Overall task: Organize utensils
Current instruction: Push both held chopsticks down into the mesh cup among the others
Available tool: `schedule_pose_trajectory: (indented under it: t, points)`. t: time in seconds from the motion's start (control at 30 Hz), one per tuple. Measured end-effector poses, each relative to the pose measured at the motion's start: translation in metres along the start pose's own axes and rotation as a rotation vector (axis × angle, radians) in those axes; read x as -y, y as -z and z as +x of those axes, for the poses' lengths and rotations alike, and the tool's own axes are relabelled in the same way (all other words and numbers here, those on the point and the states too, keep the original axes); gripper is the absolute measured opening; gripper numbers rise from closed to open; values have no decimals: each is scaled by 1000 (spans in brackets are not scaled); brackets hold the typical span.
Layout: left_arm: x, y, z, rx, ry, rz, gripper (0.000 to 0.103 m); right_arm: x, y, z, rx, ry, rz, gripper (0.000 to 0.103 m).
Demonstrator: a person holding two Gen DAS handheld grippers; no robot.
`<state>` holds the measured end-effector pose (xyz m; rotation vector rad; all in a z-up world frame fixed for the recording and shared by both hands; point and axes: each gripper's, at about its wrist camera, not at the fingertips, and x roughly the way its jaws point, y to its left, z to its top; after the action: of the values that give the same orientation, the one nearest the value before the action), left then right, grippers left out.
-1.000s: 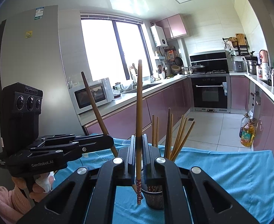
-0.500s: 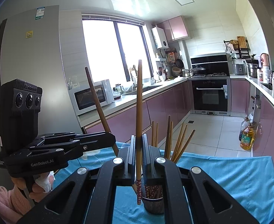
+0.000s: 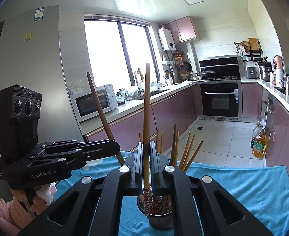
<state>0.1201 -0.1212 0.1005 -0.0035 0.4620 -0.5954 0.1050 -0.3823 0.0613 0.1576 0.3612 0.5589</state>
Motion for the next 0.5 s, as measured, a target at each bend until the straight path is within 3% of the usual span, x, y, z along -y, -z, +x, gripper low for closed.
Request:
schedule_pose_trajectory:
  t: [0.5]
  points:
    - [1, -2, 2, -18, -7, -6, 8, -1, -1, 4, -8, 2, -2, 5]
